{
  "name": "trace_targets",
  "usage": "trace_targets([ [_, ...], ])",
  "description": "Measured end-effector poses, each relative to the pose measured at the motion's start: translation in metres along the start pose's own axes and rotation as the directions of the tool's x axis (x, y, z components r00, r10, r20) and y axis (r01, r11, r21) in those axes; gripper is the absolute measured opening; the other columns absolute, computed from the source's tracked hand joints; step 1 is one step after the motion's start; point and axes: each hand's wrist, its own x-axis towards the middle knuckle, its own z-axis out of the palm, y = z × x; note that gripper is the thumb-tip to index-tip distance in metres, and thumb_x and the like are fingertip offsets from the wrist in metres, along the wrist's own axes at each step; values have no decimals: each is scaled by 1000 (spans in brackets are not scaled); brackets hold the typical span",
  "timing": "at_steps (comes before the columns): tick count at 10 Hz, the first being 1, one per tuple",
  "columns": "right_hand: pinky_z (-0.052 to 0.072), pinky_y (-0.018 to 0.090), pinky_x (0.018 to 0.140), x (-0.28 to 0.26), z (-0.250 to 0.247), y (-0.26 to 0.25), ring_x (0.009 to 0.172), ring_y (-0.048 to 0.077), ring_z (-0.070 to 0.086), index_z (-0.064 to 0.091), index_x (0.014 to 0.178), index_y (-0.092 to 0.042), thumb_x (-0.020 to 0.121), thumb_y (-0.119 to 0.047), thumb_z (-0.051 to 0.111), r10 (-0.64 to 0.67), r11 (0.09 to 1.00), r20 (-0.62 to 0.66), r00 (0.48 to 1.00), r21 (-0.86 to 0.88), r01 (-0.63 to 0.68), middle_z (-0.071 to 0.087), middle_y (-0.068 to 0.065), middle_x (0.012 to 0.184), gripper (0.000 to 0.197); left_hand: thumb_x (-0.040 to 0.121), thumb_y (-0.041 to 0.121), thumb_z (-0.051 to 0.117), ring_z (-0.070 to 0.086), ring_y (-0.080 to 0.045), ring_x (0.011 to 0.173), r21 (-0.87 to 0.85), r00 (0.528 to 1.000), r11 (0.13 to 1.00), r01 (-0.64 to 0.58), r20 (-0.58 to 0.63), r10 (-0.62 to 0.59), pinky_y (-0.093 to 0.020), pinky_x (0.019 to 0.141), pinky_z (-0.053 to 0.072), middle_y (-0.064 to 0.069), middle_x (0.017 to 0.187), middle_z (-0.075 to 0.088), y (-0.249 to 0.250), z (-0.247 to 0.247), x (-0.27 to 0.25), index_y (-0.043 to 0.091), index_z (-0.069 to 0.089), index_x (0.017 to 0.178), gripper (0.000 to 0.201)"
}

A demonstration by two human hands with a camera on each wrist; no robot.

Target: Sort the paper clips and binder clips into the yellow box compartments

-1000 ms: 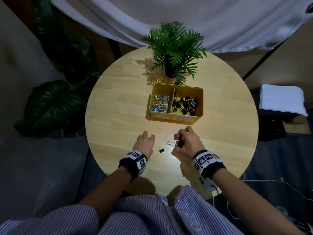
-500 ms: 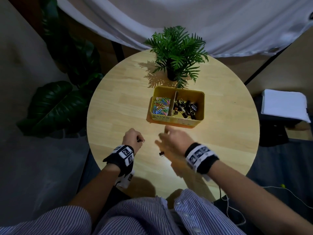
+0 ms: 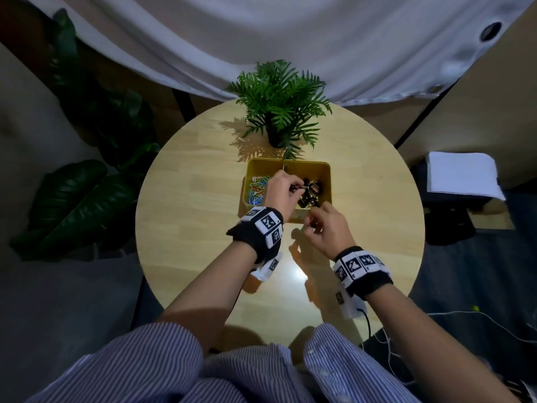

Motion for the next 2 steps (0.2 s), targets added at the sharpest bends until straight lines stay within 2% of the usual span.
trace_targets([
  [1,52,29,69,19,-26,-11,72,17,55,63,92,-12,78,-13,67,16,999,-196,980,38,-8,53,2,91,15,96,13,53,59,-24,104,34,1000,999,-4,24,3,-27,92,45,-12,116,62,6,-1,11,7,69,113,23],
  [2,55,35,73,40,-64,-29,75,18,61,67,96,-15,79,-15,65,28,996,-345,938,92,4,64,4,91,17,98,9,48,57,-19,104,10,999,999,44,-2,-44,-24,89,45,-7,118,61,-3,-10,-7,10,67,114,25],
])
